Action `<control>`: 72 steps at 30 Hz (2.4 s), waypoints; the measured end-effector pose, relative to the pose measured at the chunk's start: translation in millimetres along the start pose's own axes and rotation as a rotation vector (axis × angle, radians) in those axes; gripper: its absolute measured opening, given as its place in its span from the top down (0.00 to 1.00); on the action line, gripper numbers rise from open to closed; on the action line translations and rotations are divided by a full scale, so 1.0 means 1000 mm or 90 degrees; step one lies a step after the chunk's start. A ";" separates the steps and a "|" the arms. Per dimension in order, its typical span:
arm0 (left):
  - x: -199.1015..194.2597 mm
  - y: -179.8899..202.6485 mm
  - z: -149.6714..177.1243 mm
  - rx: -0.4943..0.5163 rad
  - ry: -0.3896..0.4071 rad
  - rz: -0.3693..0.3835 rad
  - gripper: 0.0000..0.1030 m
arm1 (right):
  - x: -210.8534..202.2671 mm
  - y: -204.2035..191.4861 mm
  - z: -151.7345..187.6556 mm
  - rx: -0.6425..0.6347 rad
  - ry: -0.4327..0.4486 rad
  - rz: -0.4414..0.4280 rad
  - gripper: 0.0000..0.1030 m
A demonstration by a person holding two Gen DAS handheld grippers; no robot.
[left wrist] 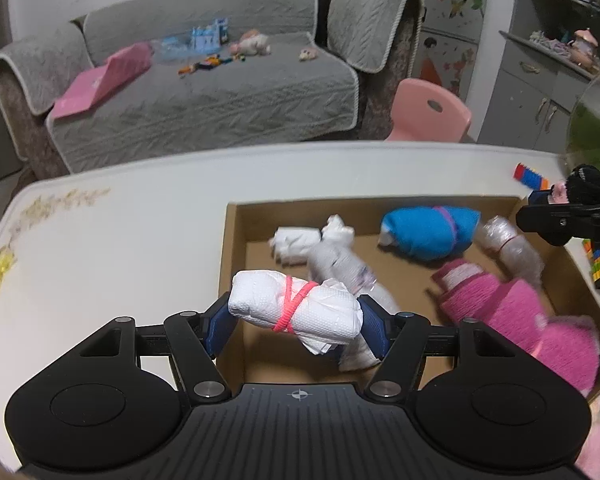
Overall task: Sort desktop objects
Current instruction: 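Carry both held items over the cardboard box and lower them inside, then open both tools in the box and move them back over the pile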
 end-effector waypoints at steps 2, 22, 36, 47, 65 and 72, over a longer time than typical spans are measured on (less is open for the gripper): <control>0.002 0.000 0.002 0.008 0.005 -0.006 0.32 | 0.008 0.000 -0.003 0.000 -0.015 0.000 0.60; 0.038 0.021 -0.016 -0.067 -0.013 0.152 0.27 | 0.044 -0.004 0.009 -0.065 -0.094 0.132 0.58; -0.010 0.028 0.011 -0.001 0.048 0.025 0.06 | -0.010 -0.012 0.013 -0.066 -0.002 0.135 0.30; -0.051 0.028 0.055 0.028 0.073 0.014 0.00 | -0.043 -0.025 0.032 -0.056 0.035 0.117 0.25; -0.083 -0.004 0.171 0.035 0.085 0.001 0.00 | -0.075 -0.045 0.136 -0.010 0.102 0.058 0.09; -0.069 -0.008 0.179 0.030 0.072 0.004 0.00 | -0.039 -0.056 0.148 -0.043 0.079 0.051 0.11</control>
Point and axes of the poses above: each gripper's, at about its wrist camera, not at the fingertips, and x roughly the way its jaws point, y to its right, z to its underside, the point moved 1 cm from there along x, roughly the way its jaws point, and after that the axes turned 13 degrees about -y, right-handed, at the moved point
